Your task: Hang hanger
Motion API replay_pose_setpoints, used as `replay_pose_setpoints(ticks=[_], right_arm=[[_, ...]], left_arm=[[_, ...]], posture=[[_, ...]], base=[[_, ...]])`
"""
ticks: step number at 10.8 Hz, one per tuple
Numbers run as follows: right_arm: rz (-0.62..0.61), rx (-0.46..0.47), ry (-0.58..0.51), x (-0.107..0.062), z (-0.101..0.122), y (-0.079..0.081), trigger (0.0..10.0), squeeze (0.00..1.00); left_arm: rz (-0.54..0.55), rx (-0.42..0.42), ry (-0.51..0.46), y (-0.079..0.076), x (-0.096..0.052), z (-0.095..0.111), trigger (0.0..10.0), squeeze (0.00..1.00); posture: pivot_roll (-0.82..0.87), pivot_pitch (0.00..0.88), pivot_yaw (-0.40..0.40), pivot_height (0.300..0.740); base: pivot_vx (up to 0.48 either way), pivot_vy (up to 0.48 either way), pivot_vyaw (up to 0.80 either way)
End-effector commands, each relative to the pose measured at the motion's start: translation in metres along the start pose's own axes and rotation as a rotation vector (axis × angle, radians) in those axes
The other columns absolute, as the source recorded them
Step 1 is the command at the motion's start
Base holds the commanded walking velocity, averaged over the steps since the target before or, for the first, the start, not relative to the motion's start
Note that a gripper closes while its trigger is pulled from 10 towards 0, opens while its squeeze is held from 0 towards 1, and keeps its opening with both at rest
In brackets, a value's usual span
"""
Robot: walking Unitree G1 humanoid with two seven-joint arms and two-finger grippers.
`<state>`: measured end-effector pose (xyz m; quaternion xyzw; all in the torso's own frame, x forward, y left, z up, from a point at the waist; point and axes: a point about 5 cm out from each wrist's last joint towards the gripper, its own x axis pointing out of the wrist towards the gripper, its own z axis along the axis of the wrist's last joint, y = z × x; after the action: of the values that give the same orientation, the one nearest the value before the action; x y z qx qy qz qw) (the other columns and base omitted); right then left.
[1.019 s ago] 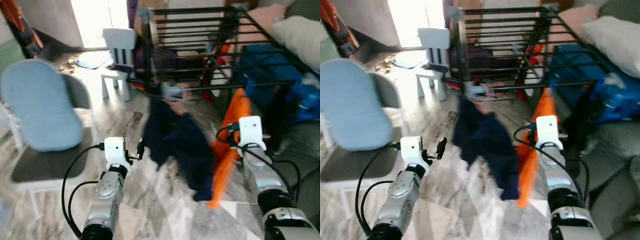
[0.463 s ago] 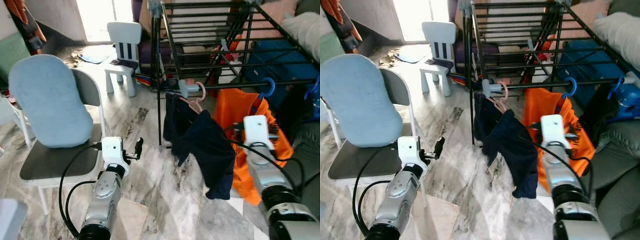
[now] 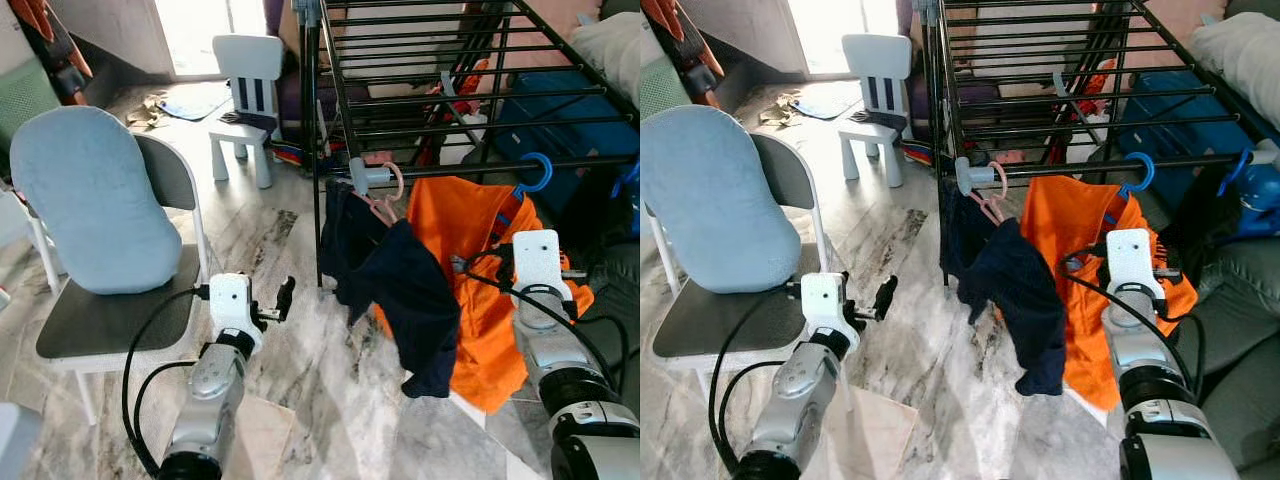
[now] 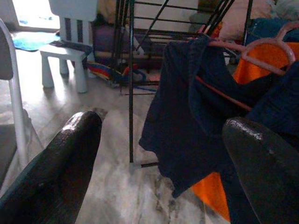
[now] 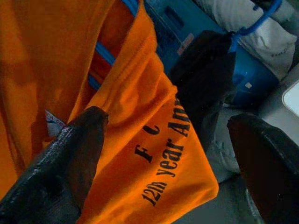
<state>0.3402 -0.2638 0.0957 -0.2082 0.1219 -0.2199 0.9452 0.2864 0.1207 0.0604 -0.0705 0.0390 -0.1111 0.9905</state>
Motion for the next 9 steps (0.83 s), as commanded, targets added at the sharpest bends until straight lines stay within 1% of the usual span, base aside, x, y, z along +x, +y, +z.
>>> replay_pose_setpoints(ticks=[1, 2, 3, 6, 7, 9], right_arm=[[-0.004, 0.016, 0.007, 0.001, -0.002, -0.003, 10.0, 0.0], [-0.001, 0.014, 0.004, 0.001, -0.002, -0.003, 10.0, 0.0], [0.004, 0.017, -0.001, 0.001, -0.002, -0.002, 10.0, 0.0], [0.061, 0.011, -0.008, 0.001, -0.001, 0.003, 10.0, 0.0], [0.112, -0.003, 0.001, -0.001, -0.003, 0.009, 10.0, 0.0], [0.131, -0.01, 0.012, -0.001, -0.006, 0.011, 10.0, 0.0]], left_arm=[[-0.017, 0.001, -0.024, -0.001, 0.002, 0.006, 10.0, 0.0], [-0.025, -0.002, -0.027, -0.002, 0.003, 0.007, 10.0, 0.0], [-0.031, -0.004, -0.029, -0.003, 0.003, 0.007, 10.0, 0.0], [-0.042, -0.016, -0.031, -0.004, 0.003, 0.007, 10.0, 0.0], [-0.046, -0.02, -0.031, -0.005, 0.003, 0.007, 10.0, 0.0], [-0.048, -0.024, -0.031, -0.006, 0.004, 0.007, 10.0, 0.0]], posture=[[-0.17, 0.0, 0.027, 0.74], [-0.17, 0.0, 0.026, 0.74], [-0.17, 0.0, 0.025, 0.74], [-0.17, 0.0, 0.024, 0.74], [-0.17, 0.0, 0.025, 0.74], [-0.18, 0.0, 0.024, 0.74]], base=[[0.0, 0.0, -0.8], [0.24, 0.0, -0.8], [0.289, 0.0, -0.48], [0.33, 0.0, 0.0], [0.416, 0.0, 0.0], [0.396, 0.0, 0.0]])
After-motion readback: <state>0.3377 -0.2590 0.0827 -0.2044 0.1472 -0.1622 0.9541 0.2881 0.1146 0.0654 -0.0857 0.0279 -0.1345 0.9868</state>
